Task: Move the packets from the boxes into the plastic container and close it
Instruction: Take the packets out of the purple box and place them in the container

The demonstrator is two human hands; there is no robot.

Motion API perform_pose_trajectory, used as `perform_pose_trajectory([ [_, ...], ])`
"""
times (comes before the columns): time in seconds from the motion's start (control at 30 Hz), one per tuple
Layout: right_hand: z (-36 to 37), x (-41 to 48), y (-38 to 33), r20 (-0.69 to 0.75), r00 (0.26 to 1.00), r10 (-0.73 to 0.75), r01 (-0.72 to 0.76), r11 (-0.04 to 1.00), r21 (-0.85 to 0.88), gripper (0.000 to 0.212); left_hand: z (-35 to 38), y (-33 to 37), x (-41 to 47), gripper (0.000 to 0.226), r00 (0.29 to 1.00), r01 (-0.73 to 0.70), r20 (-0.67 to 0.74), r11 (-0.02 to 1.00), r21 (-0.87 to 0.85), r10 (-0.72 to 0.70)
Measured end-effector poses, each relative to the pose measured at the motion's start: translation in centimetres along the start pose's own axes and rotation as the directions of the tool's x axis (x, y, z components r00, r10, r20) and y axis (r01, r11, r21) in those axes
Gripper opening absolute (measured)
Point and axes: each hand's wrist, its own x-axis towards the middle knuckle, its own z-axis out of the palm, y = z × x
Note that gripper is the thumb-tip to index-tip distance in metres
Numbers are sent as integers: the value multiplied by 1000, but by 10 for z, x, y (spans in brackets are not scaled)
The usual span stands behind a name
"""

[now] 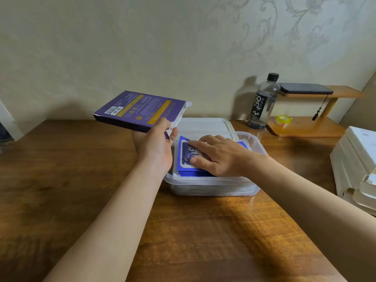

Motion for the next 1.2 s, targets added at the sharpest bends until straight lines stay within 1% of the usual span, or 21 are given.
perform_pose_trajectory([
  [0.1, -5, -1, 0, 8, 1000, -5, 5, 1000, 9, 72, 0, 0, -1, 45, 1000, 1, 14, 1000, 0, -1],
  [0.17, -11, 0, -2, -20, 1000, -4, 4, 1000, -15, 74, 0, 0, -1, 40, 1000, 4, 19, 1000, 2, -4],
  [0.27, -19, 5, -12, -47, 999, -15, 14, 1000, -19, 76, 0, 0, 1, 46, 1000, -4, 23, 1000, -13, 4],
  [0.33, -18, 9, -18, -14, 999, -46, 46, 999, -27, 81, 0, 0, 0, 49, 1000, -12, 14, 1000, -3, 12],
  [0.43, -10, 13, -19, 36, 997, -64, 65, 998, -17, 85, 0, -1, -1, 49, 1000, -15, 17, 1000, -4, 15],
  [0.57, -4, 13, -20, 28, 998, -57, 58, 998, -25, 86, 2, 0, 0, 47, 1000, -16, 2, 1000, -15, 16],
  [0.83, -2, 13, -22, 44, 998, -52, 55, 996, -70, 87, 0, -1, 2, 48, 1000, -18, 9, 1000, -15, 18],
  [0.9, -5, 12, -20, 48, 998, -38, 41, 997, -62, 85, 0, 0, 1, 47, 1000, -12, 11, 1000, -16, 12],
  [0.97, -13, 8, -16, 18, 1000, -6, 7, 1000, -13, 86, 0, 0, 1, 45, 1000, -4, 24, 1000, -3, 4],
  [1.07, -22, -1, -6, 11, 1000, 15, -15, 1000, 12, 82, -3, -1, 2, 37, 999, 1, 32, 1000, 3, -1],
  [1.2, -18, -12, 9, 79, 996, 41, -43, 999, 25, 81, -2, -2, 2, 47, 999, 2, 32, 1000, 2, -2],
])
